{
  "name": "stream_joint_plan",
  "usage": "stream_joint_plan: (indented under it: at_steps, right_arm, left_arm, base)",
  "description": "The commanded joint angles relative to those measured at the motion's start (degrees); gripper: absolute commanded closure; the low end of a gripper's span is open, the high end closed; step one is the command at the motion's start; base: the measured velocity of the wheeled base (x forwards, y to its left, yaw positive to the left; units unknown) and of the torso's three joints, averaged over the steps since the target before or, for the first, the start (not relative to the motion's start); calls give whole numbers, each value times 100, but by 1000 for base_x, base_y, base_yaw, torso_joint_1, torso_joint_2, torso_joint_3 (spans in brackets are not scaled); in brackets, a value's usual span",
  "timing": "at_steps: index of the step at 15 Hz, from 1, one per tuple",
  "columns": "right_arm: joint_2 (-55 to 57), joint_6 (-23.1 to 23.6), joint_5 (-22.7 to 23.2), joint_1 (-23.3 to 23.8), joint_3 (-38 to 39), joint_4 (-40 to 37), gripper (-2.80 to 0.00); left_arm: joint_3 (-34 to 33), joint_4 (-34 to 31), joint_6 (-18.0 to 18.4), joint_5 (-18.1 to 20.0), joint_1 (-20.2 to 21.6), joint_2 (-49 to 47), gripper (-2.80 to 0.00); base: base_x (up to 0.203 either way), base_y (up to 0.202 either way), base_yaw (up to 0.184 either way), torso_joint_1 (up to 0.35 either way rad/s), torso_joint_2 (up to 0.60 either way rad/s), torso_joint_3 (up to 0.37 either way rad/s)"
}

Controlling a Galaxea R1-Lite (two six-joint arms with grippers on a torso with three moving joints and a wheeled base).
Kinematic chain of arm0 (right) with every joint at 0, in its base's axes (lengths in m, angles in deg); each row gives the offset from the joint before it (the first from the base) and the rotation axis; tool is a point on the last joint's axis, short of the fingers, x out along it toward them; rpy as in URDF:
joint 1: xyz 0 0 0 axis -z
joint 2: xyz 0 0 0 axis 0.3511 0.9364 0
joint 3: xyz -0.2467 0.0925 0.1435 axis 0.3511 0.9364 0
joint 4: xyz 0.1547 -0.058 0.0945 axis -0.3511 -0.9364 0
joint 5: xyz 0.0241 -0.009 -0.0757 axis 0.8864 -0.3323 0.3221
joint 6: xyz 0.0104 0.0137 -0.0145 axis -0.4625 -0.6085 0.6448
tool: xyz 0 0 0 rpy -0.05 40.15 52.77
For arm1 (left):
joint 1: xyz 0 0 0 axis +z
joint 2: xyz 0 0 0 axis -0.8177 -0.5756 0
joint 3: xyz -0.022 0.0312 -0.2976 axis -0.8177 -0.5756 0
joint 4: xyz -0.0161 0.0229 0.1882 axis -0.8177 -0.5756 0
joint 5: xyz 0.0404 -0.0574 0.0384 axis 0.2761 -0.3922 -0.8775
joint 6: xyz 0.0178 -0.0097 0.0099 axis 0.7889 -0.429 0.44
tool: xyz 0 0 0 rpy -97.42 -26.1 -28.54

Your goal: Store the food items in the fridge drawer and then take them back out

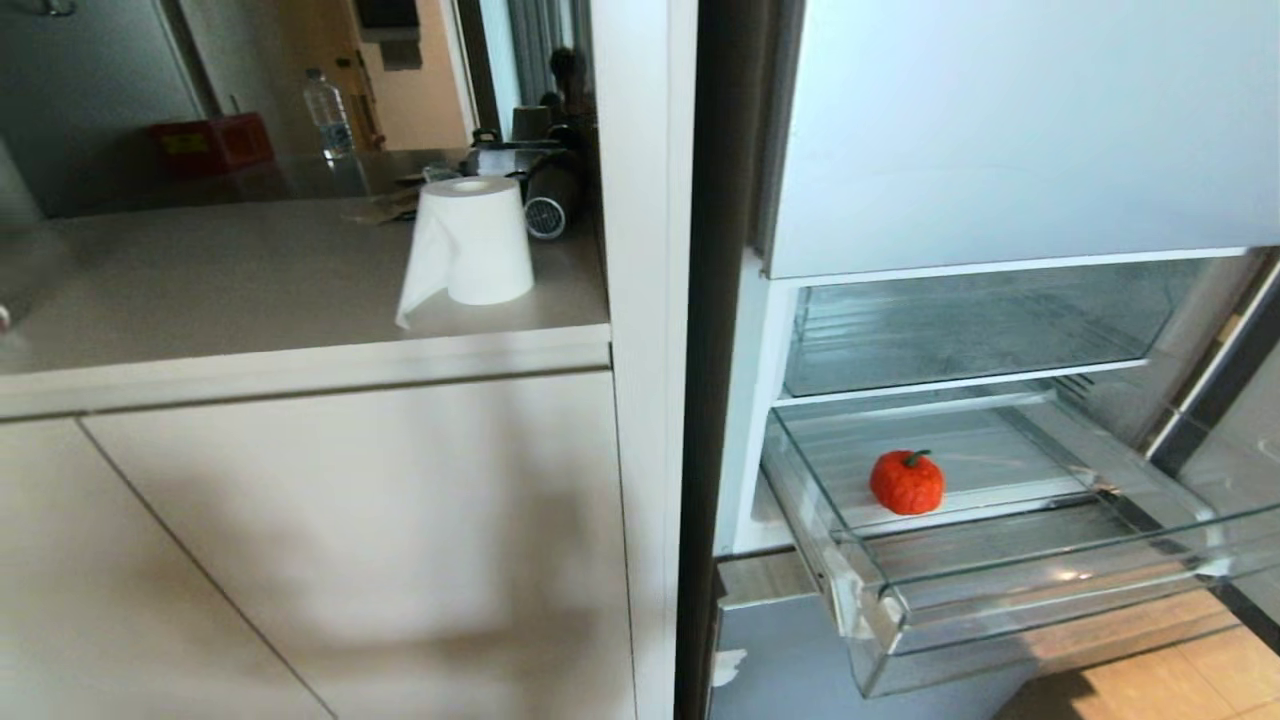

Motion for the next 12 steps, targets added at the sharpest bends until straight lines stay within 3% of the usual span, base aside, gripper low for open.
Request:
stream_joint_plan:
  at_steps: [1, 6, 12]
  right_arm:
    - [48, 88, 35, -2, -1, -4, 0]
    - [1520, 531, 179, -25, -178, 431, 0]
    - [4977, 82, 207, 28, -1364, 1744, 0]
  left_arm:
    - [-1, -6, -1, -2, 3, 1, 0]
    - [-1, -6, -1, -2, 3, 1, 0]
    - [-1, -6, -1, -2, -6, 1, 0]
  base:
    - [0, -4, 91, 5, 3, -1]
    - [0, 0, 0, 0, 0, 0]
    - [0, 0, 0, 0, 0, 0]
